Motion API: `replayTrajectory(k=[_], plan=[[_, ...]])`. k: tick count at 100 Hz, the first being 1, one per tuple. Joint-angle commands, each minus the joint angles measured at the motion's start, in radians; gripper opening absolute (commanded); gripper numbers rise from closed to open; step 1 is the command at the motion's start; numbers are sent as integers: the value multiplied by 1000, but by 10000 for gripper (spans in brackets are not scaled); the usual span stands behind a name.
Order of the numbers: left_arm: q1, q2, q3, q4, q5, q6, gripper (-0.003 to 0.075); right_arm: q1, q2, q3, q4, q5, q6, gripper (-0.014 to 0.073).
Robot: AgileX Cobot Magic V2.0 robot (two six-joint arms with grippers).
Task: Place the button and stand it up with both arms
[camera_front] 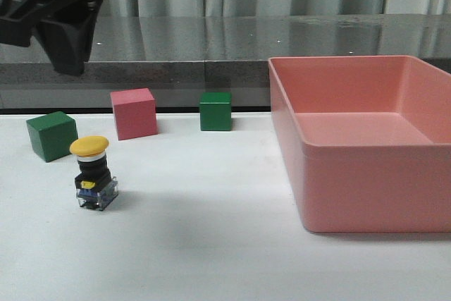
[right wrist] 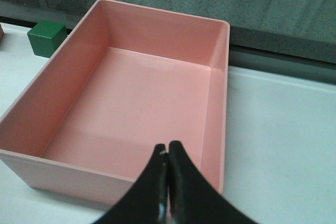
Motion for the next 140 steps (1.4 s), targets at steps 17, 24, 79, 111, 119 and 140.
replayTrajectory(k=[17, 24, 79, 111, 119, 140], plan=[[109, -134, -49, -332, -111, -112, -20, -6, 0, -29, 4, -69, 0, -57], [146, -171, -36, -449, -203, -112, -20, -6, 0, -29, 4, -69, 0, -57], [176, -708, 753, -890, -1231, -115, -20, -6, 0, -29, 4, -69, 0, -57], [176, -907, 984, -902, -1465, -115, -20, -6, 0, -29, 4, -69, 0, -57], [176, -907, 989, -902, -1487, -115, -20, -6, 0, -29, 4, -69, 0, -57], [176, -905, 989, -902, -1501, -111, -20, -6, 0, -29, 4, -69, 0, -57]])
